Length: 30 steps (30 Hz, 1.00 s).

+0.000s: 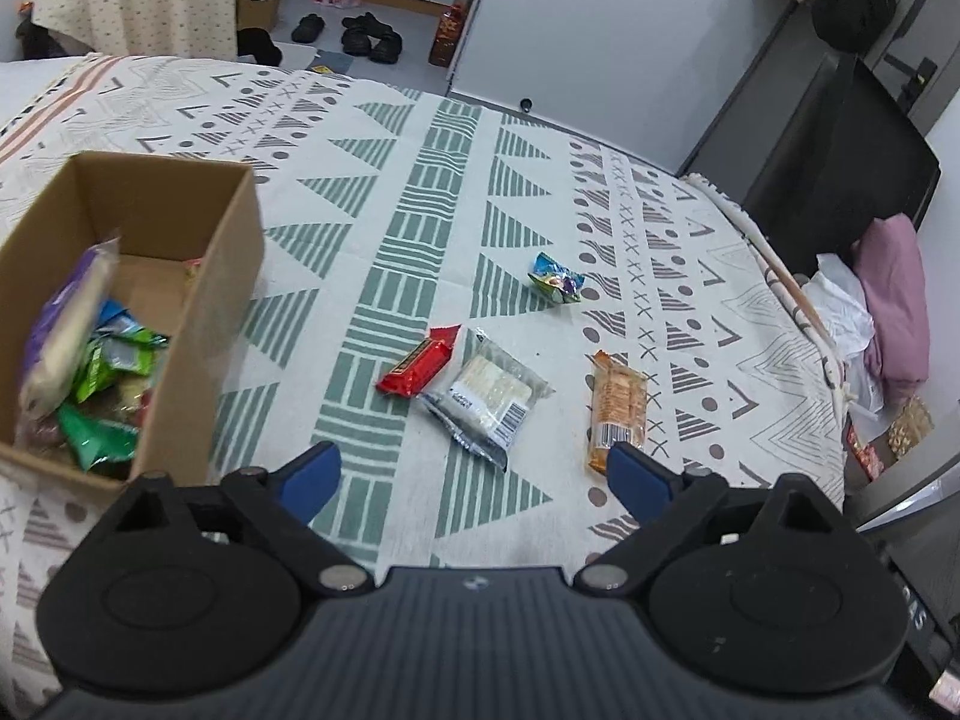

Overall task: Organize snacks
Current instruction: 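Grasp the red bar with the left gripper while the right grasps the orange packet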

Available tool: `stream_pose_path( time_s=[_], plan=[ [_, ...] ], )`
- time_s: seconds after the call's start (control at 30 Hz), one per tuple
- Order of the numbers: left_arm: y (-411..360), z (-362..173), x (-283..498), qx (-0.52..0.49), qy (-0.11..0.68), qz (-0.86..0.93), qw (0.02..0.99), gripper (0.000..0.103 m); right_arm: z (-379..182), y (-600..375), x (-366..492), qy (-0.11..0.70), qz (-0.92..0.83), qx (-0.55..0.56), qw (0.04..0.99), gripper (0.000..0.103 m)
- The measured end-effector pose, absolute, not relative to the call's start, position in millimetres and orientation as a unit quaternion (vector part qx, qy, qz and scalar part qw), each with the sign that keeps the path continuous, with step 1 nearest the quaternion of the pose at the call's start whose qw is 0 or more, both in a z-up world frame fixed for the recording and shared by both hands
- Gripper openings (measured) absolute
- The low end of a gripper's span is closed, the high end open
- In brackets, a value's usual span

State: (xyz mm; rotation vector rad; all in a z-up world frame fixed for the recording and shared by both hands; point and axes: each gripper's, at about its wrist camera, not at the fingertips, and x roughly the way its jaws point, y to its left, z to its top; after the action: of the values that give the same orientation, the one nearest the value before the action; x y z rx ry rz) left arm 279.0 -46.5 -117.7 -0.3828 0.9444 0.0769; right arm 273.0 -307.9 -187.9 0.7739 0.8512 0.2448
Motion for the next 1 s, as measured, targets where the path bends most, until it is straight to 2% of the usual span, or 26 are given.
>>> stream_pose_path(
  time_s=[0.17,0.4,0.8,1.0],
  plan=[
    [-47.4,-130.2,295.9,-0.177,0.456,0.042,0.871,0.085,-198.3,-306.3,287.5,0.405,0.120,0.375,0.825,0.092],
    [-42.1,-146.9,322.5,-0.172,0.462,0.053,0.869,0.069,-206.5,-304.2,304.5,0.404,0.121,0.374,0.826,0.085],
    [-32.5,-180.1,360.2,-0.160,0.478,0.075,0.860,0.054,-220.5,-280.5,345.9,0.404,0.116,0.340,0.842,0.083],
    [-26.7,-198.4,371.9,-0.163,0.490,0.085,0.852,0.048,-231.1,-271.5,361.6,0.415,0.111,0.323,0.843,0.077]
  ],
)
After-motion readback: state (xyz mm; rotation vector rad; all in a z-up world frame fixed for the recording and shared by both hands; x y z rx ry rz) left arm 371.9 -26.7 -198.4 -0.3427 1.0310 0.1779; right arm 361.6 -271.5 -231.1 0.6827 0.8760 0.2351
